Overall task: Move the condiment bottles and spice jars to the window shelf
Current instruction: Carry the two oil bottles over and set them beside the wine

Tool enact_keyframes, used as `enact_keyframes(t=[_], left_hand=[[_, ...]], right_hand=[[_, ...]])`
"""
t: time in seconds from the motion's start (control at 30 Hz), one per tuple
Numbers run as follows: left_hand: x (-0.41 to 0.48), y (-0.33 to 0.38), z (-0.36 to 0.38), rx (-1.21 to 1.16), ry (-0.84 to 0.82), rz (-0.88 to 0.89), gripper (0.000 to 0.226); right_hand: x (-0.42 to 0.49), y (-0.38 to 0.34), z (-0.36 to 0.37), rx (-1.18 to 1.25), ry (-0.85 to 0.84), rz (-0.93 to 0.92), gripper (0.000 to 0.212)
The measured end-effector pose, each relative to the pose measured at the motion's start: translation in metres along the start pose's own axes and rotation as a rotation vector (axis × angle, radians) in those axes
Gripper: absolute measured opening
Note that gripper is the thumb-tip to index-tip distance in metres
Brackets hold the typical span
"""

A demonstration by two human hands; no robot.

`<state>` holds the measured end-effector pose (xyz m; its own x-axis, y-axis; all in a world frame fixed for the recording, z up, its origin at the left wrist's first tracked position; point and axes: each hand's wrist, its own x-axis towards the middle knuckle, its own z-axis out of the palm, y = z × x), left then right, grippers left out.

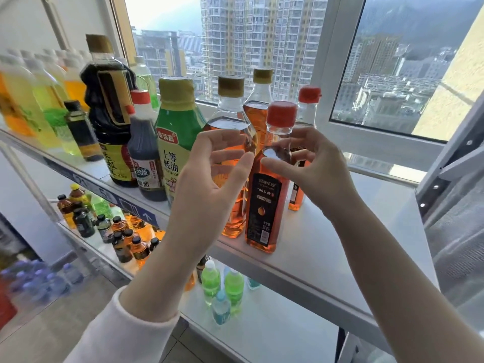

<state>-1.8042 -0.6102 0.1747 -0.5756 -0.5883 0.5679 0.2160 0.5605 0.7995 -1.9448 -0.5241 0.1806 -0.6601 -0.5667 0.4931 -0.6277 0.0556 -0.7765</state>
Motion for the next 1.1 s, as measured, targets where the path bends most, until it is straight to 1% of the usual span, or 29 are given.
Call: enact_keyframes(t=[0.17,0.23,0.3,0.37,0.43,0.5,0.53,0.63,0.73,0.8,0.83,1.0,1.1], left_hand=[[0.008,0.007,0.003,-0.007,0.002,0.057,0.025],[0.013,0.011,0.004,0.003,0.009,0.083,0.023],[0.018,0.015,0.006,0.012,0.014,0.099,0.023],[0.022,0.017,0.007,0.026,0.012,0.109,0.026],[0.026,0.018,0.008,0.039,0.008,0.121,0.034],[0.03,0.019,0.01,0.063,0.009,0.142,0.041],[0.031,0.02,0.011,0.076,0.008,0.151,0.044],[0.036,0.022,0.015,0.098,-0.002,0.171,0.047],[0.04,0.023,0.018,0.101,-0.014,0.174,0.046],[0.042,0.023,0.02,0.097,-0.022,0.169,0.044],[0.042,0.024,0.021,0.094,-0.025,0.165,0.043],[0.042,0.023,0.022,0.118,-0.033,0.172,0.039],[0.042,0.021,0.022,0.147,-0.029,0.178,0.044]], right_hand=[[-0.002,0.002,-0.001,0.039,-0.025,0.008,0.056],[-0.003,0.003,-0.001,0.084,-0.04,0.026,0.055],[-0.002,0.006,-0.006,0.177,-0.019,0.067,0.052],[-0.002,0.011,-0.014,0.369,0.069,0.136,0.053],[-0.003,0.024,-0.018,0.564,0.239,0.227,0.055],[-0.004,0.039,-0.014,0.614,0.377,0.326,0.047],[-0.004,0.045,-0.009,0.608,0.393,0.38,0.047],[-0.004,0.054,0.005,0.603,0.312,0.479,0.059],[-0.004,0.054,0.013,0.637,0.209,0.484,0.051],[-0.004,0.057,0.02,0.617,0.194,0.469,0.041],[-0.003,0.058,0.023,0.604,0.19,0.465,0.039],[0.001,0.062,0.028,0.564,0.17,0.463,0.039],[0.002,0.064,0.031,0.541,0.161,0.45,0.037]])
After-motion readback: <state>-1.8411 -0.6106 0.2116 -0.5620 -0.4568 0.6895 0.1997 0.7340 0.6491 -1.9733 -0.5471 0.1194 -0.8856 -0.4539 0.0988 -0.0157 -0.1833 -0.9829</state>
